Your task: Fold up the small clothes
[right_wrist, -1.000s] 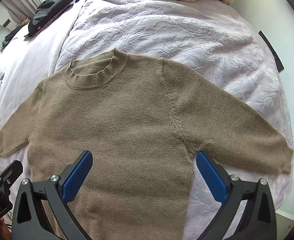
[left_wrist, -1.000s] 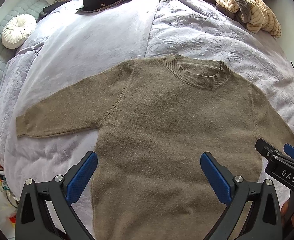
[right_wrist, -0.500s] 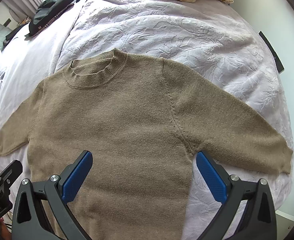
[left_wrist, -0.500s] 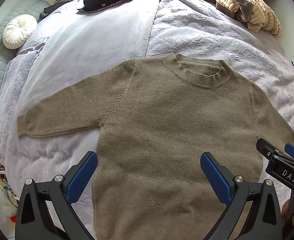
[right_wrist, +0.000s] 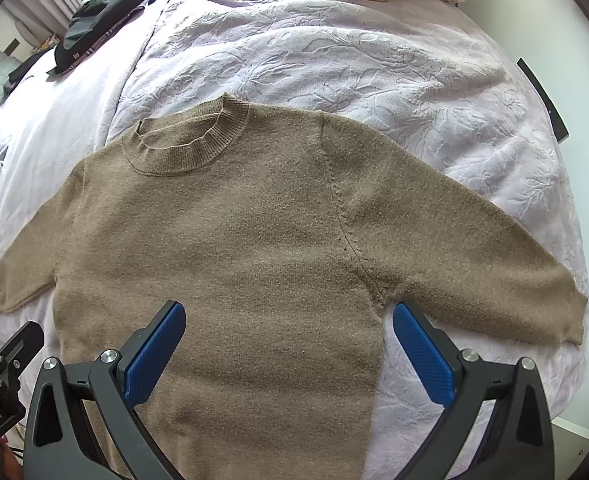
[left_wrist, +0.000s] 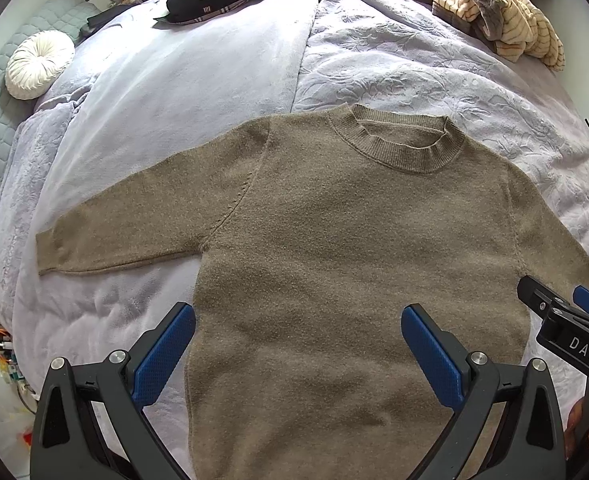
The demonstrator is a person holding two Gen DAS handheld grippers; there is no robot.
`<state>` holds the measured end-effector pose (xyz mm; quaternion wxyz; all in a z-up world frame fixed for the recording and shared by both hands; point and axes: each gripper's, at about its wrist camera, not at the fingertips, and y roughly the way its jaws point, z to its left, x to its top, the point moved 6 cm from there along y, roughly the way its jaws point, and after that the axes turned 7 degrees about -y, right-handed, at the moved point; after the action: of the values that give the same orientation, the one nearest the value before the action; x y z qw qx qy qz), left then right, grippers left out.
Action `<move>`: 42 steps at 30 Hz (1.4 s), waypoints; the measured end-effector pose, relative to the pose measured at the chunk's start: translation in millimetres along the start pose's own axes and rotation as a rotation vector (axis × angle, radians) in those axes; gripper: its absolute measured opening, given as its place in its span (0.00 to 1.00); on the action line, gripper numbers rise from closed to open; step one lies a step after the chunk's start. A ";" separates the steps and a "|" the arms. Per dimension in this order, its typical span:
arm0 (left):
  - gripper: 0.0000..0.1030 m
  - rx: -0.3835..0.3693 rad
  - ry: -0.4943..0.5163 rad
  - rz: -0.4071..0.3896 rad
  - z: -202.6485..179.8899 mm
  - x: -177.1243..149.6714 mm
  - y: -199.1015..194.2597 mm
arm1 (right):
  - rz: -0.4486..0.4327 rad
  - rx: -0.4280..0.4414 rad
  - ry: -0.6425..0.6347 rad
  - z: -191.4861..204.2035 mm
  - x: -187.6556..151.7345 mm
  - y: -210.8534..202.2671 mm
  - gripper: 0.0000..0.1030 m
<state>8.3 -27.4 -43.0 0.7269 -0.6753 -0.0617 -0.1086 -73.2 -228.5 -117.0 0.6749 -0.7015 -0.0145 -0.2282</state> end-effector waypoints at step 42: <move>1.00 -0.182 0.020 0.012 23.4 5.8 27.7 | -0.001 -0.033 0.023 8.4 -8.7 -10.9 1.00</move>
<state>21.9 -2.8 -66.6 0.6639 -0.7377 -0.0405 -0.1163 -82.0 -217.1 -109.6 0.6632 -0.7100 -0.0034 -0.2368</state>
